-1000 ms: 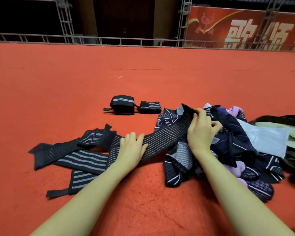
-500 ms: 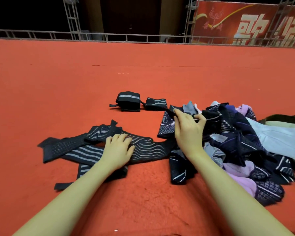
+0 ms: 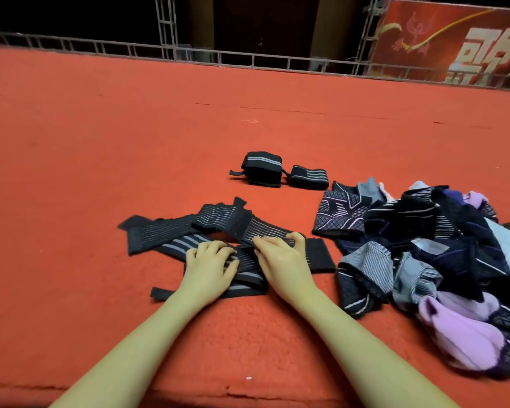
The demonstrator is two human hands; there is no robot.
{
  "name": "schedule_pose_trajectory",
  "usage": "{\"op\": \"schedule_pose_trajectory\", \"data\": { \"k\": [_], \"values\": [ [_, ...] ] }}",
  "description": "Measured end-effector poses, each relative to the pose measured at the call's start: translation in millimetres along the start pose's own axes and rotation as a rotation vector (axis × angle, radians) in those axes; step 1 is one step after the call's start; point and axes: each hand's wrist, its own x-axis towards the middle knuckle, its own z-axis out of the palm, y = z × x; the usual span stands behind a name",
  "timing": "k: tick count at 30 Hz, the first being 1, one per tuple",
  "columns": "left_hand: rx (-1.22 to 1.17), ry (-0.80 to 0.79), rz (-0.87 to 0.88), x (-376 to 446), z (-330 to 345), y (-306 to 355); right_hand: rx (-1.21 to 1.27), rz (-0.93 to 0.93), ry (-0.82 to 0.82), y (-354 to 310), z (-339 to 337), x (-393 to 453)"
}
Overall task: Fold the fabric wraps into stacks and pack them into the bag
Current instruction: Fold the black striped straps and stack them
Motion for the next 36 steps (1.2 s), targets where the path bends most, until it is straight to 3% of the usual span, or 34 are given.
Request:
{"op": "schedule_pose_trajectory", "data": {
  "k": [3, 9, 11, 15, 18, 24, 27, 32, 36],
  "values": [
    [-0.010, 0.062, 0.026, -2.7, 0.4, -2.4, -0.003, -0.009, -0.127, -10.2, 7.7, -2.9],
    [-0.008, -0.031, -0.021, -3.1, -4.4, -0.1, 0.048, 0.069, -0.558, -17.4, -2.9, 0.6],
    [-0.045, -0.011, -0.017, -3.3, -6.4, 2.9, 0.109, 0.131, -0.549, -7.7, -7.0, 1.4],
    [-0.018, -0.011, 0.056, 1.7, -11.0, 16.9, -0.157, 0.251, -0.246, 24.9, -19.3, 0.3],
    [0.097, -0.102, 0.134, 6.4, -13.3, 35.1, -0.395, 0.307, -0.329, 53.5, -22.3, -11.8],
    [0.133, -0.321, 0.210, 10.7, -0.1, 70.5, -0.549, 0.477, -0.624, 63.7, -25.4, -28.8],
    [0.188, -0.368, 0.199, 11.0, 6.1, 71.5, -0.534, 0.507, -0.553, 65.0, -24.7, -29.8],
    [0.186, -0.302, 0.204, 5.4, 6.9, 69.2, -0.397, 0.467, -0.205, 68.5, -26.4, -28.2],
    [0.158, -0.237, 0.331, 8.8, 3.5, 76.6, -0.356, 0.383, -0.008, 76.8, -37.4, -16.5]
  ]
}}
